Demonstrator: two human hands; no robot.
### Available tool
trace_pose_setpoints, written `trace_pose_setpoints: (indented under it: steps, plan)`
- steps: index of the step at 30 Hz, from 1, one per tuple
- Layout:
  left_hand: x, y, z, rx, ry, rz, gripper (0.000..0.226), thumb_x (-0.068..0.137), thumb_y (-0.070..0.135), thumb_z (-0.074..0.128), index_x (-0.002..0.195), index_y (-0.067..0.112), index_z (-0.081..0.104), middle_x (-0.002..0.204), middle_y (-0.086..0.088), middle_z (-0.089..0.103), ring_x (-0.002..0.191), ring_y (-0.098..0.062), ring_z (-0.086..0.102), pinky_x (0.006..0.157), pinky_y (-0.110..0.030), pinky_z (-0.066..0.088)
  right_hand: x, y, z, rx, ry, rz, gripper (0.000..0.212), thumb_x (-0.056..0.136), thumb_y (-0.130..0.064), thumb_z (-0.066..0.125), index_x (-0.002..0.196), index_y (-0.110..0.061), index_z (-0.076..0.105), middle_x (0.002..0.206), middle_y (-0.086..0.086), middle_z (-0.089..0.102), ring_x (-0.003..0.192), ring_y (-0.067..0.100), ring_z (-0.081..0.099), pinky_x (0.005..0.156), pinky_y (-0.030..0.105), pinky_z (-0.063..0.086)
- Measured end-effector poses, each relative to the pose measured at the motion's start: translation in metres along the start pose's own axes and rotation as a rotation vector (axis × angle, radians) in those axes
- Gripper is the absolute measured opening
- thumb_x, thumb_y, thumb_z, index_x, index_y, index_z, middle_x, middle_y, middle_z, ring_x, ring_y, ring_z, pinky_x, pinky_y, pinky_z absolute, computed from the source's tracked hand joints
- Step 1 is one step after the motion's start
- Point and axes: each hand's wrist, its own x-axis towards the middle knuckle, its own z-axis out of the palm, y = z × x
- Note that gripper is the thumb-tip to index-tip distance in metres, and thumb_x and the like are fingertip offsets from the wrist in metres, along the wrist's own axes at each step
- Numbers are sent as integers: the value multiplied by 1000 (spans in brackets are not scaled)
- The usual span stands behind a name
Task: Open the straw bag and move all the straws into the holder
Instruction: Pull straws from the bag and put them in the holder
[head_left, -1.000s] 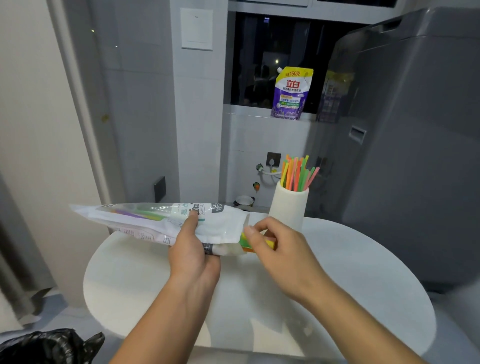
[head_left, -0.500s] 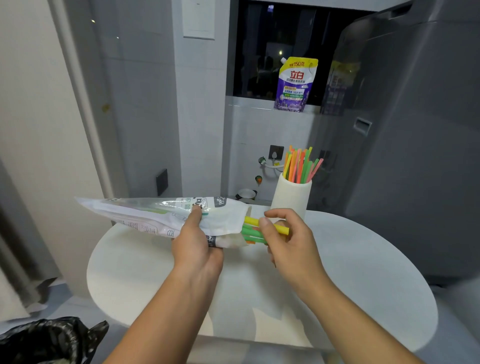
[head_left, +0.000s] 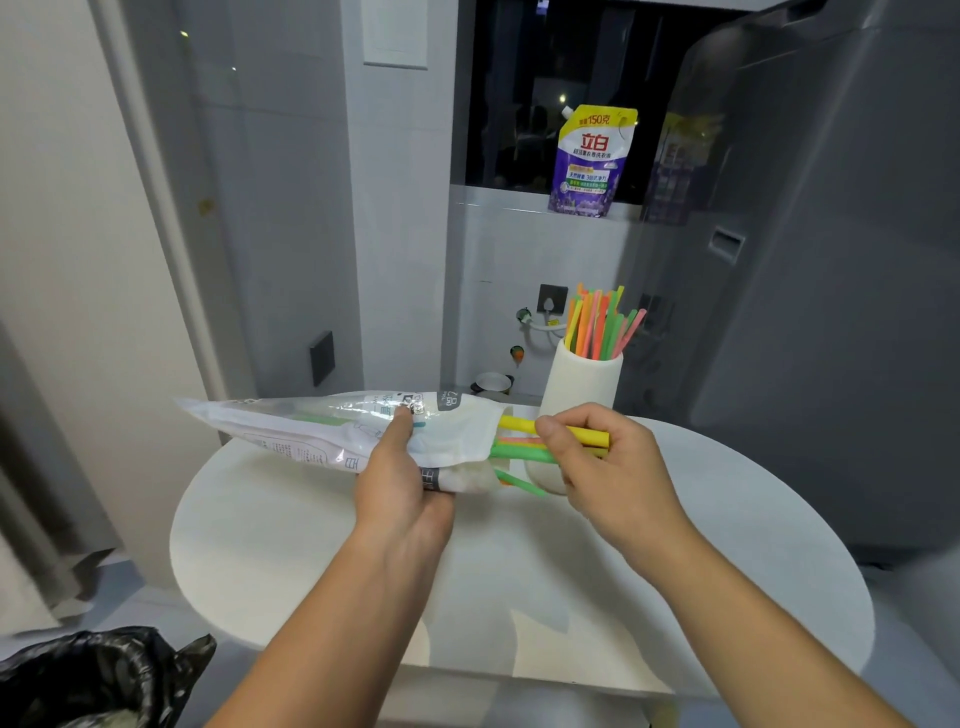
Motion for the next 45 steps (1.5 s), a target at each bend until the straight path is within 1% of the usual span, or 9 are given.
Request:
trace_pose_setpoints:
  steps: [3,8,12,17,27,31,37,40,45]
  plan:
    - [2,-1,-2,15,4,26,34,102,19,68,133,8,66,124,-12,77,107,-28,77,99,-52,60,-1,0,3,200,108,48,21,92,-25,69,83,-7,65,48,4,44,42,15,37,44,27,33]
    - [-1,0,1,2,43,38,29,102,16,68,129,10,67,122,-11,77,93,-24,77,83,-44,64,-7,4,22,516,147,195,26,92,-35,67,89,-9,63,53,3,42,46,13,38,45,26,34]
    - [-1,1,0,5,54,21,11,102,16,68,112,13,67,109,-8,77,83,-21,77,65,-37,66,-7,4,24,453,171,101,13,93,-25,68,89,-13,67,52,2,46,47,14,41,48,30,38]
    - [-2,9,3,-21,73,3,11,103,15,67,112,11,66,105,-7,76,80,-20,75,56,-37,65,-4,-4,12,383,155,41,5,91,-18,70,87,-16,70,51,5,50,47,17,46,51,33,44]
    - [0,11,1,-36,109,26,38,103,16,66,141,12,61,129,-10,75,92,-23,76,53,-37,65,-4,-2,14,686,113,167,6,88,-11,69,92,-7,69,80,8,65,65,15,64,64,24,58]
    - [-1,9,2,-36,75,32,37,103,18,67,139,10,64,129,-10,76,102,-25,77,62,-37,66,-3,1,18,681,114,181,7,89,-12,68,95,-9,69,80,4,65,66,10,62,63,21,55]
    - [-5,3,5,-29,2,18,40,103,22,66,141,7,61,130,-14,75,114,-30,75,92,-50,62,-8,2,22,485,95,132,6,90,-10,69,94,-8,72,87,10,72,72,15,70,71,25,58]
    - [-2,5,4,-38,11,4,40,103,22,66,141,8,61,131,-14,75,116,-30,74,84,-49,65,-8,-2,16,359,109,88,7,88,-8,72,92,-13,74,94,10,74,75,19,74,73,28,60]
    - [-2,7,4,-74,38,-31,40,104,21,64,142,8,61,129,-10,75,113,-27,75,71,-47,65,-7,-10,8,248,100,-5,14,85,-1,73,88,-15,72,72,-4,74,66,14,71,69,28,61]
